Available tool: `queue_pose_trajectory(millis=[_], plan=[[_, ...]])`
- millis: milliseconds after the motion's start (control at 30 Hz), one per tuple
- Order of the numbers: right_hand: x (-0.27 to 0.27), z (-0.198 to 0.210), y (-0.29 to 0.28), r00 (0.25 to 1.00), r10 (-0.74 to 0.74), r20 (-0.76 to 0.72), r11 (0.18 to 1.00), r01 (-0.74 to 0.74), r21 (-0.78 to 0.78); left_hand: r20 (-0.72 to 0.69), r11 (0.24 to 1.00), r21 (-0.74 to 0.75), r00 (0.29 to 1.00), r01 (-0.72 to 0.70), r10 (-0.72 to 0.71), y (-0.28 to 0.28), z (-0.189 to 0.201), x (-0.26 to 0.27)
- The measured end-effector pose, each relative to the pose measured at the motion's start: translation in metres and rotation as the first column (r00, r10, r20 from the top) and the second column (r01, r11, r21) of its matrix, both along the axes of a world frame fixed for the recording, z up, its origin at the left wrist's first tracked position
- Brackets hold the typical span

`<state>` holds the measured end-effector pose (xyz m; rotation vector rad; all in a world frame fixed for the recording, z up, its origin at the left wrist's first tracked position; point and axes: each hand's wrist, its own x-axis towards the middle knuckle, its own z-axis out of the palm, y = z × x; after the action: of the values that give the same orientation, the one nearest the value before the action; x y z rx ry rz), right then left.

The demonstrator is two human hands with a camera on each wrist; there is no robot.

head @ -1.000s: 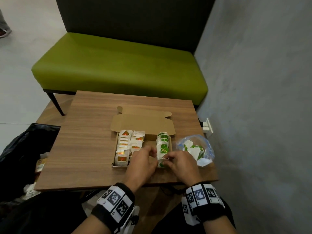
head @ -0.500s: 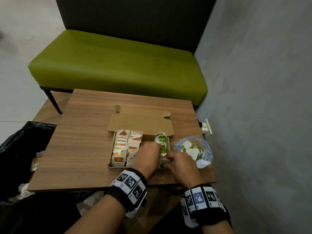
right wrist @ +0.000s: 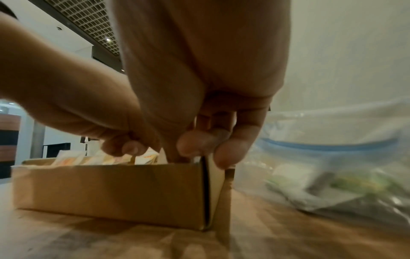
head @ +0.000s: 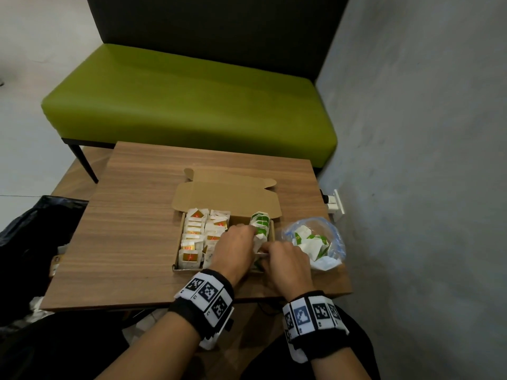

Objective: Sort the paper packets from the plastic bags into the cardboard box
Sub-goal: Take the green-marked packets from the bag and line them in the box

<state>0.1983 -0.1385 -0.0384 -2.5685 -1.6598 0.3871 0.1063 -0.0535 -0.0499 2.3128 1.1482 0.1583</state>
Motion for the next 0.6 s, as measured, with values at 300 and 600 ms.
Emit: queue_pose_trajectory(millis=[300,600], plan=[[-0.004,0.003,-0.008,0.985,-0.118,-0.125,0.967,0.142,0.21,0.038,0.994,-0.069,0.995,-0.085,0.088,-0.011,0.006,-0.012],[-0.001,0.007,-0.014,0.975,-0.128,-0.183,0.924,0.184,0.335,-0.001,0.979,-0.145,0.989,-0.143,0.145,-0.023,-0.001,-0.009]])
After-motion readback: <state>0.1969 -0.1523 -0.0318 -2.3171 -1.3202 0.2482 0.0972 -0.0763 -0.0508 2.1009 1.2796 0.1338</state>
